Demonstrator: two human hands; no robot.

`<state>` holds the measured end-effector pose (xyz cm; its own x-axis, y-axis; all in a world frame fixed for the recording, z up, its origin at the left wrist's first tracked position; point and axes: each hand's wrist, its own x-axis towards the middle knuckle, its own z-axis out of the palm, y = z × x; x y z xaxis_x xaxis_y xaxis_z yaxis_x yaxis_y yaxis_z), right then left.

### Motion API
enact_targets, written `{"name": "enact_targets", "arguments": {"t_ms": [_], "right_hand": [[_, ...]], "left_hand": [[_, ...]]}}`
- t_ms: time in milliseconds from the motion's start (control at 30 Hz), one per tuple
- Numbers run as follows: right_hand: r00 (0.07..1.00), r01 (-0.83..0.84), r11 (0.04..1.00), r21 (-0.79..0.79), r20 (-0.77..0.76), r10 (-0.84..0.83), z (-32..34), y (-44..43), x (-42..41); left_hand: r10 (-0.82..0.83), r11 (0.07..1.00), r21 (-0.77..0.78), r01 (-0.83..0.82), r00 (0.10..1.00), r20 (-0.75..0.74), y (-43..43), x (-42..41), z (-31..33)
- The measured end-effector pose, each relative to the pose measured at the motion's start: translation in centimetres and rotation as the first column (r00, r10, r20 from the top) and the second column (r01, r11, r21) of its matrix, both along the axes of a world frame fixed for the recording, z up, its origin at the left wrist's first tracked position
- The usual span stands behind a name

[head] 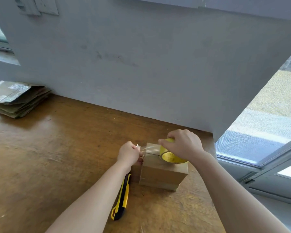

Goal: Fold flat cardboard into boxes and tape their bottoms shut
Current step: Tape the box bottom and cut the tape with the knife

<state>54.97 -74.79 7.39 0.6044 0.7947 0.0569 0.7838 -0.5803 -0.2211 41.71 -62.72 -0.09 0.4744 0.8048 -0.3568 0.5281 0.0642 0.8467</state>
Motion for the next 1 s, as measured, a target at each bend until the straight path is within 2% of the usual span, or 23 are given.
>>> {"name": "enact_targets", "arguments": {"t_ms": [300, 500, 667, 833, 900, 967, 1000], "right_hand": [[0.998, -0.024, 1.000, 0.019, 0.059, 0.023, -1.0, 1.4, -1.0], [1.000, -0.020, 1.000, 0.023, 0.023, 0.019, -1.1, 1.4, -0.8], [1.000, -0.015, 0.999, 0.032, -0.021, 0.015, -0.9, 1.4, -0.9], [0.999, 0.013, 1.000, 0.018, -0.030, -0.012, -0.7, 1.5, -1.0], [0.999, 0.016, 1.000, 0.007, -0.035, -0.016, -0.6, 1.5, -1.1], [0.999, 0.019, 1.000, 0.015, -0.040, -0.018, -0.6, 1.4, -1.1], [0.999, 0.022, 1.000, 0.018, -0.039, -0.021, -0.7, 1.4, -1.2]], "left_hand": [[-0.009, 1.000, -0.009, 0.009, 1.000, -0.018, -0.3, 0.0, -1.2], [-0.002, 0.991, -0.131, -0.001, 1.000, -0.024, -1.0, 0.6, -2.5], [0.002, 0.951, -0.309, -0.009, 1.000, -0.024, -1.0, 0.9, -2.8], [0.005, 0.948, -0.318, -0.034, 0.996, -0.092, -1.2, 0.9, -2.7], [0.003, 0.961, -0.273, -0.042, 0.990, -0.142, -1.4, 0.4, -3.2], [0.008, 0.998, -0.060, -0.020, 0.980, -0.197, -1.8, 0.0, -3.7], [0.058, 0.996, 0.074, -0.046, 0.985, -0.162, -2.1, 0.0, -3.8]]}}
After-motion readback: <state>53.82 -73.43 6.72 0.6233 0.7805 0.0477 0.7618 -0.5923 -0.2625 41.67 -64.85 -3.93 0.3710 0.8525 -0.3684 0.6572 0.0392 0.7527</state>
